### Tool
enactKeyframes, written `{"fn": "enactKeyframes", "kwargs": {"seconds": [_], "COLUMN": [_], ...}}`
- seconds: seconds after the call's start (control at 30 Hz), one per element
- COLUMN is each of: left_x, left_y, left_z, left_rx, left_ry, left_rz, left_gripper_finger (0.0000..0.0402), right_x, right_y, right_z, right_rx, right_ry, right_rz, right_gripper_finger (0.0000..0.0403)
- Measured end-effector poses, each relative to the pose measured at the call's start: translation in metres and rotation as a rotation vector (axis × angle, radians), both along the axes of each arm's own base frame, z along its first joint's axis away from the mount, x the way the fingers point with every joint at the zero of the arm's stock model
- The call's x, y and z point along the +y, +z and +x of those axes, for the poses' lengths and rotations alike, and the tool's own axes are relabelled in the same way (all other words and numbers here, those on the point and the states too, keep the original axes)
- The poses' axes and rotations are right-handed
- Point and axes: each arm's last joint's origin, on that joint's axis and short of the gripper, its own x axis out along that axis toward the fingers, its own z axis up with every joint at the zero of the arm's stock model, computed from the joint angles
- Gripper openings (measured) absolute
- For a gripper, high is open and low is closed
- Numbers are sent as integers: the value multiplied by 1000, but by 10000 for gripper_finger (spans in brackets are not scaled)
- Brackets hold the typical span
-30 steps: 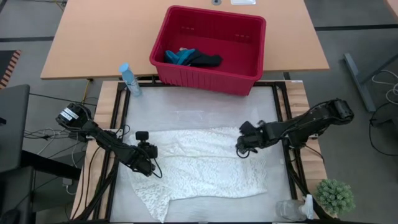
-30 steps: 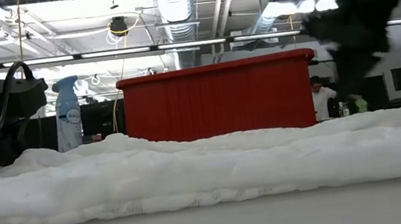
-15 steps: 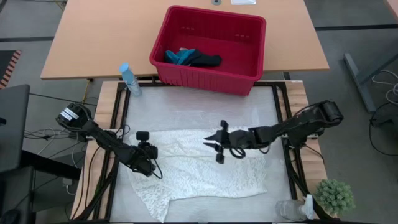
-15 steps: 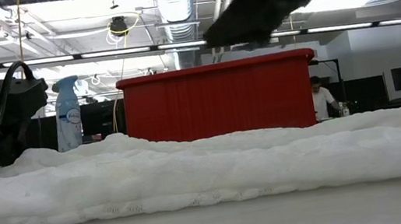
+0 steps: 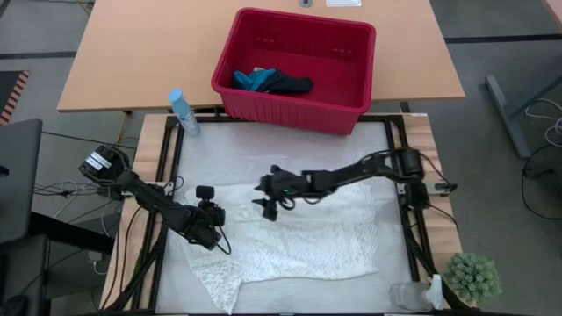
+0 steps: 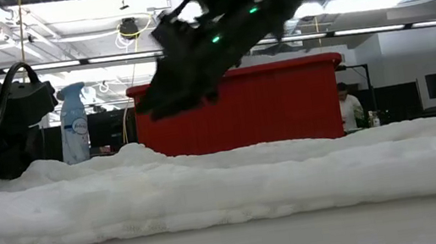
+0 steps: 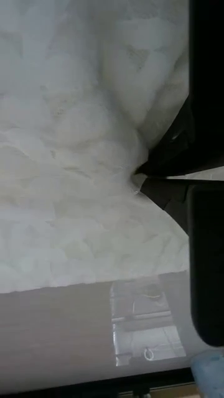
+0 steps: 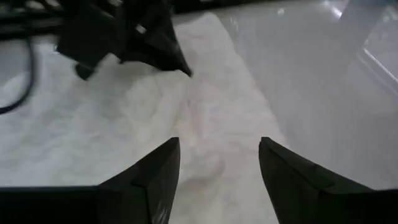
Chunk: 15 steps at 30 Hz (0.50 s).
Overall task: Fold Laundry from Bin
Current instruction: Fold the white shirt
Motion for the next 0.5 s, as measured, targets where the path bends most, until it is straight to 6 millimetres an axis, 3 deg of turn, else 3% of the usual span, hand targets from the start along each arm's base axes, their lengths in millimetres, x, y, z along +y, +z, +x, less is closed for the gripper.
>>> {"fn": "enactKeyframes", "kwargs": {"seconds": [0.23, 0.5], "left_x": [1, 1], "left_y": [0, 1], "left_z": [-1, -1], "left_rx": [6, -6], "left_ry": [1, 19], "left_rz": [7, 20], "left_gripper_finger": [0, 0], "right_x": [2, 3], "right_y": [-25, -26], "right_z": [31, 37], "right_rx": [159, 204], "right_ry": [13, 10], "right_rz": [1, 27], "right_gripper_finger": [244, 236]}}
